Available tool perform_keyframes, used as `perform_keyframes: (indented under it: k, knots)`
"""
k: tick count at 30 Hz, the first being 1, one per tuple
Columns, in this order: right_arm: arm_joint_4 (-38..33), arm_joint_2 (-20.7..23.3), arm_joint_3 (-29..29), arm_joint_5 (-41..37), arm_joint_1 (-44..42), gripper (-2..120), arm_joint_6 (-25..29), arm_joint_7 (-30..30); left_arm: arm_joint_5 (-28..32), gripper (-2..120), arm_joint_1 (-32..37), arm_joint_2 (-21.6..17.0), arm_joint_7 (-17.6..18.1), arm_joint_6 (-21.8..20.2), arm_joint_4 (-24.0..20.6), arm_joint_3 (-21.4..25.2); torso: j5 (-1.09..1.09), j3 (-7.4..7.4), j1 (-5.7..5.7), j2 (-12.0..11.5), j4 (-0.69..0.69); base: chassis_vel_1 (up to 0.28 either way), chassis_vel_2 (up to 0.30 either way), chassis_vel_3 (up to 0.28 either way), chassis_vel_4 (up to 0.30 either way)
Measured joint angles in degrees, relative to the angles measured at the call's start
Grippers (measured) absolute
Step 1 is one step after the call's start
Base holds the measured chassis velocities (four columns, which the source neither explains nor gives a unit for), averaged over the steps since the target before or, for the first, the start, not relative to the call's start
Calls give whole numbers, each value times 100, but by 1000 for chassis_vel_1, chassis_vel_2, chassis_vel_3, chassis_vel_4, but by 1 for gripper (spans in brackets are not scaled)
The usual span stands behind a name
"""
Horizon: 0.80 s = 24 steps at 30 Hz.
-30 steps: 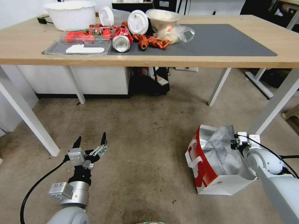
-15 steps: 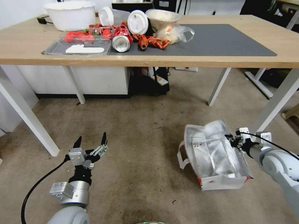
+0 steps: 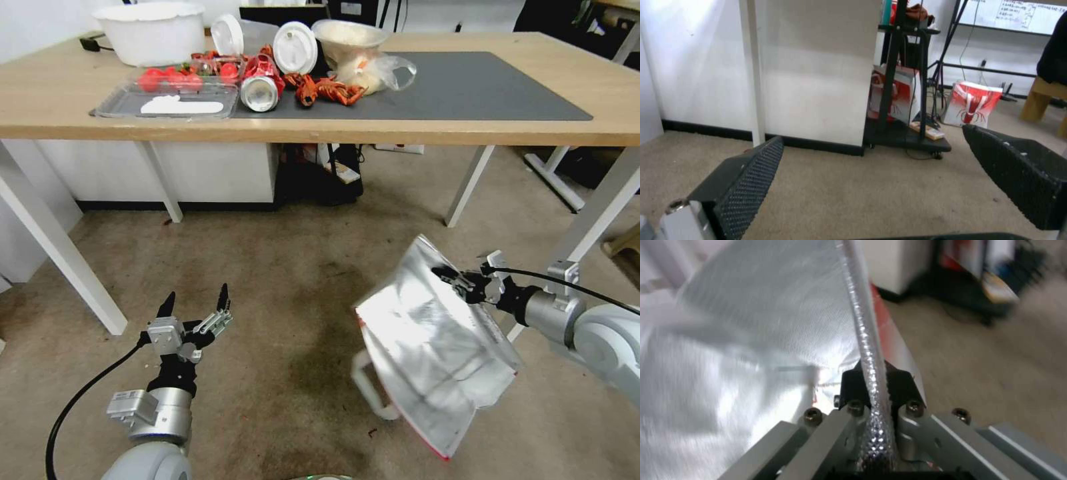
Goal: Pick up the food delivery bag from the floor and place it on the table.
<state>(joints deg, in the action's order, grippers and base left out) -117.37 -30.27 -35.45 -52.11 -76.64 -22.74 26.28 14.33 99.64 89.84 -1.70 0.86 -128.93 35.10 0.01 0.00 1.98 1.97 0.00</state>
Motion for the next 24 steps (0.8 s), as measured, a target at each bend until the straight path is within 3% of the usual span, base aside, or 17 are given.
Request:
perform_keyframes:
  k: [3,4,7,17,24]
  knots:
    - [-23,489,32,-320,58,0,629,818,5,100,-18,-3,0,0,15,1,-1,0,0,0,0,0,0,0,0]
    - [-23,489,32,-320,58,0,629,818,5,100,-18,-3,0,0,15,1,-1,0,0,0,0,0,0,0,0]
    - [-20,954,43,-599,232,0,957,1802,8,100,-41,-6,1,0,34,1,-1,0,0,0,0,0,0,0,0]
    - [11,1467,-35,-1296,619,0,972,3001,11,100,-46,-9,3,1,40,-10,-1,0,0,0,0,0,0,0,0]
    - [22,1562,-81,-1351,607,0,907,3223,22,100,-46,-15,-3,16,27,-2,-1,0,0,0,0,0,0,0,0]
